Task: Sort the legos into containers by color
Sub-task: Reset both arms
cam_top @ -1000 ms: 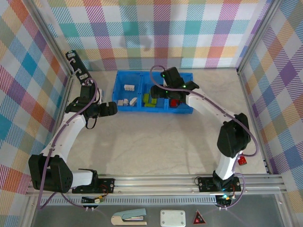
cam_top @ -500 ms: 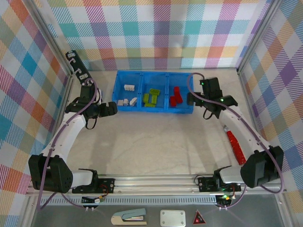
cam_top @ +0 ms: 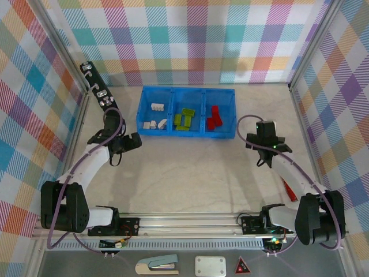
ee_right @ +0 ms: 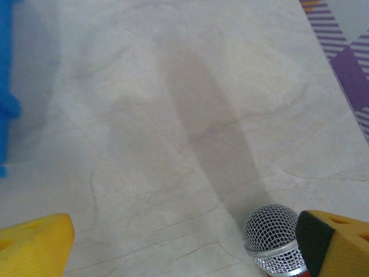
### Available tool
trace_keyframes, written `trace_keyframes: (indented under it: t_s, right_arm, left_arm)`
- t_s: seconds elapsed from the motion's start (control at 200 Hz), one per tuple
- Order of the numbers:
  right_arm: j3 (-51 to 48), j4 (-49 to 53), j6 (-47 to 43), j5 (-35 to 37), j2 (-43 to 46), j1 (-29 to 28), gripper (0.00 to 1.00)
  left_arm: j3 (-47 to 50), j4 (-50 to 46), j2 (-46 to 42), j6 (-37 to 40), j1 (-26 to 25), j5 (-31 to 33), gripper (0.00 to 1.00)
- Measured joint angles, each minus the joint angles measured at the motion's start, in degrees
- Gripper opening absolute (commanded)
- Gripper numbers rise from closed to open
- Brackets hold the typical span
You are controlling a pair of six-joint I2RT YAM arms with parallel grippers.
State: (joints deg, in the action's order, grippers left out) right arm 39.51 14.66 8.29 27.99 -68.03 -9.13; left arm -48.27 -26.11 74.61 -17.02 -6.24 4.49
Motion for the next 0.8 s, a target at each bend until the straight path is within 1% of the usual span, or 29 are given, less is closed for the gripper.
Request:
trace_keyframes:
  t_s: [0.155, 0.26, 0.33, 0.45, 0.57, 0.74, 0.8]
  right_arm:
    - [-8.9, -12.2, -3.0, -0.3, 0.0, 1.0, 0.99]
    - [-12.2, -20.3, -4.3, -2.1, -0.7, 2.1, 0.99]
    - [-13.7, -26.2, -4.7, -3.5, -1.8, 2.9, 0.99]
    - [-15.9, -36.1, -4.9, -5.3, -5.0, 3.5, 0.99]
    - [-16.3, -43.2, -5.4, -7.4, -8.9, 3.6, 0.99]
    - [-17.0, -54.5, -6.2, -10.7, -14.1, 3.9, 0.99]
    - [-17.2, -56.7, -6.4, -12.2, -15.9, 4.0, 0.99]
  left_arm:
    - [6.1, 9.3, -0.7, 2.5, 0.0, 4.5, 1.0]
    - [9.0, 16.2, -0.7, 5.0, 0.0, 6.9, 1.0]
    - [11.0, 21.6, -0.4, 7.2, 0.0, 7.4, 1.0]
    - [16.3, 33.1, 0.0, 11.1, 0.0, 7.3, 1.0]
    - [21.1, 45.0, 2.1, 13.9, 0.3, 5.6, 1.0]
    - [22.2, 56.9, 8.5, 15.6, 1.9, 4.0, 1.0]
    - [22.3, 60.1, 10.4, 15.6, 2.8, 3.2, 1.0]
